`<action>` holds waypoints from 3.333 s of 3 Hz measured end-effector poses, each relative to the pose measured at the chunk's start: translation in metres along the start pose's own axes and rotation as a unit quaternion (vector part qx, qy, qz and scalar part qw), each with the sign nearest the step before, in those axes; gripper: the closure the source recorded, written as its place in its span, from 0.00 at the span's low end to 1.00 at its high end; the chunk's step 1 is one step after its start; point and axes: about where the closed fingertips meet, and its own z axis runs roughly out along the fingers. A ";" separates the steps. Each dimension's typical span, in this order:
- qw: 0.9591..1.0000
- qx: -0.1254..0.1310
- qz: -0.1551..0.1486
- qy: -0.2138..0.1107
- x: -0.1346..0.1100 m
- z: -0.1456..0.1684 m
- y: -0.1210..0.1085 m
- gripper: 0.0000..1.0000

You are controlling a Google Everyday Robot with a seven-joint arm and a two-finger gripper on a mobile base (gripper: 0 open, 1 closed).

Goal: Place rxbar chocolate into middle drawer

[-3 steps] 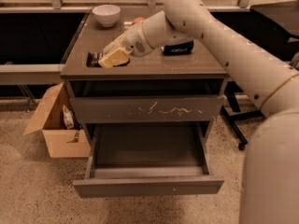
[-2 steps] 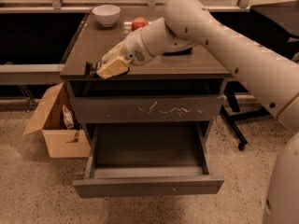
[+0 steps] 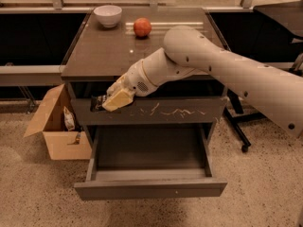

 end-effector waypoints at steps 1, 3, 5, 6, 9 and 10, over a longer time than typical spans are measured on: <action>1.000 -0.007 -0.005 0.005 0.021 0.005 0.005 1.00; 0.999 -0.016 0.036 0.005 0.107 0.005 0.020 1.00; 0.996 -0.026 0.081 -0.019 0.164 0.013 0.024 1.00; 0.994 -0.015 0.101 0.030 0.201 0.017 0.022 1.00; 0.980 0.074 0.165 0.083 0.376 0.015 -0.021 1.00; 0.980 0.078 0.165 0.080 0.377 0.015 -0.023 1.00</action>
Offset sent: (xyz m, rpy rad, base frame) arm -0.0298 -0.0655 -0.0819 -0.0400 0.0601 -0.0181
